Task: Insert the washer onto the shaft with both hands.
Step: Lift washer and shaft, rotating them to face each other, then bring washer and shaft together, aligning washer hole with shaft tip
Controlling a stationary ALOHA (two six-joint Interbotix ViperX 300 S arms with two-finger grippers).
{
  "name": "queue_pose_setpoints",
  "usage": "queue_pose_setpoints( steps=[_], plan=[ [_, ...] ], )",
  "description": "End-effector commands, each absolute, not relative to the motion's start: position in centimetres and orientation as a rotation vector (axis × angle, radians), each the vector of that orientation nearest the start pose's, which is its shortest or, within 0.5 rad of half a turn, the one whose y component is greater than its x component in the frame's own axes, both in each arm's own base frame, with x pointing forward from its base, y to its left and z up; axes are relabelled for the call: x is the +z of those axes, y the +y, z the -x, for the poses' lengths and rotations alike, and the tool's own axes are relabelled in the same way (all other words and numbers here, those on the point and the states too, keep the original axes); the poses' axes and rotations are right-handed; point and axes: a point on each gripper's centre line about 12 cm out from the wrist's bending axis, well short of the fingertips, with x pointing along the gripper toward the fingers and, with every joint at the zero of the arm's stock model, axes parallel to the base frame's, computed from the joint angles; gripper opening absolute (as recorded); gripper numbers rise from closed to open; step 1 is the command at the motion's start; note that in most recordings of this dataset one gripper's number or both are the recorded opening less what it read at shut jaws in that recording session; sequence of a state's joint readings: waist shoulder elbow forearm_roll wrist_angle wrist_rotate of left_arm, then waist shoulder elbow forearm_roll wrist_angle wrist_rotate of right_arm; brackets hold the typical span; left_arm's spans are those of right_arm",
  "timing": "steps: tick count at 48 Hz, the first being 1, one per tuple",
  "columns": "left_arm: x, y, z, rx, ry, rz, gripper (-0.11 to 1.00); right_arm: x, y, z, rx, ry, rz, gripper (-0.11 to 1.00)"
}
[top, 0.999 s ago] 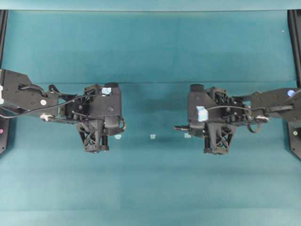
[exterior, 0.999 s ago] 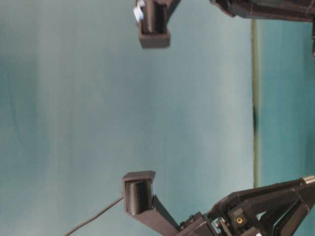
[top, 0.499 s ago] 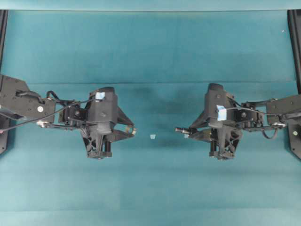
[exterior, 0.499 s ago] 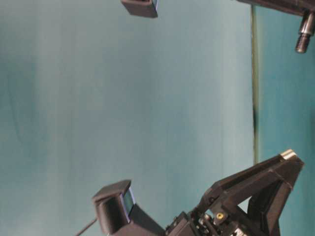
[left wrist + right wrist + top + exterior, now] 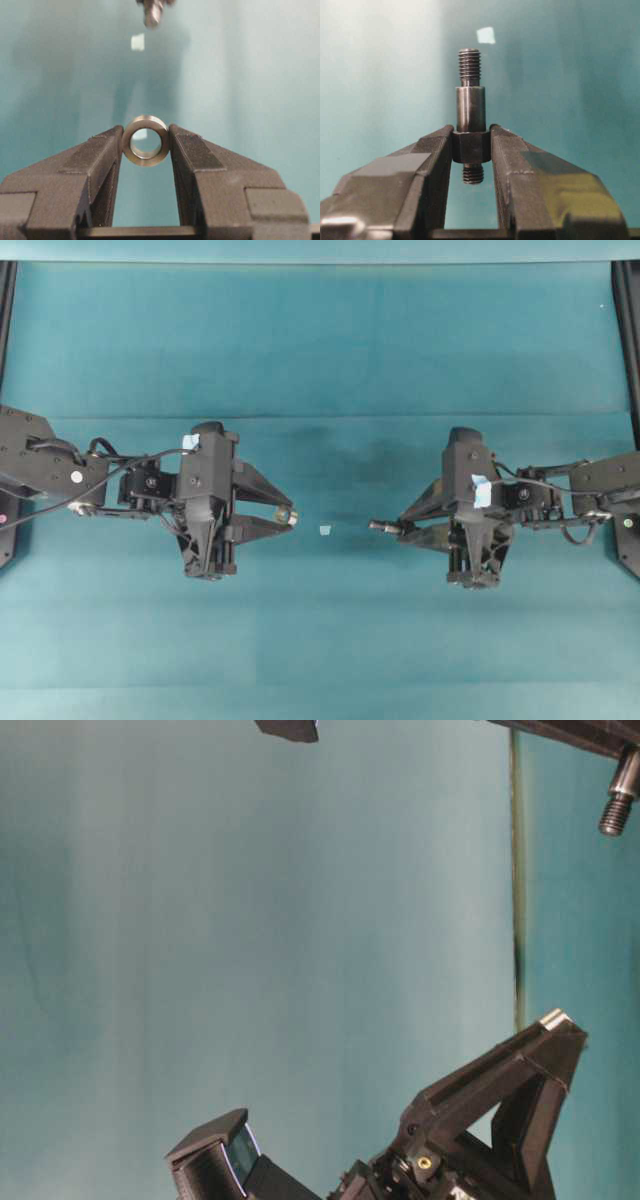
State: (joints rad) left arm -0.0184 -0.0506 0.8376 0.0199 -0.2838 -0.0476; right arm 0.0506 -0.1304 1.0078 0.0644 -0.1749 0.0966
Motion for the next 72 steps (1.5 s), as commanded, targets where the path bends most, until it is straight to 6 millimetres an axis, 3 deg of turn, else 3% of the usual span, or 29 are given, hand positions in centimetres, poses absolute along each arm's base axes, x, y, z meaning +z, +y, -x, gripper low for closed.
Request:
queue_pose_setpoints(
  steps=[1, 25, 44, 72],
  plan=[
    [17.0, -1.0, -36.4, -0.026, 0.462, 0.024, 0.35, 12.9, 1.8, -30.6, -0.008, 0.665, -0.137, 0.00],
    [17.7, -1.8, -38.7, -0.044, 0.409, 0.021, 0.35, 12.0, 2.9, -31.0, 0.018, 0.649, -0.142, 0.00],
    [16.7, -3.0, -40.6, -0.072, 0.420, 0.017, 0.35, 12.0, 4.1, -30.6, 0.034, 0.593, -0.221, 0.00],
    [16.4, -3.1, -41.0, -0.066, 0.383, 0.067, 0.35, 11.9, 4.2, -31.0, 0.037, 0.565, -0.227, 0.00]
  ],
)
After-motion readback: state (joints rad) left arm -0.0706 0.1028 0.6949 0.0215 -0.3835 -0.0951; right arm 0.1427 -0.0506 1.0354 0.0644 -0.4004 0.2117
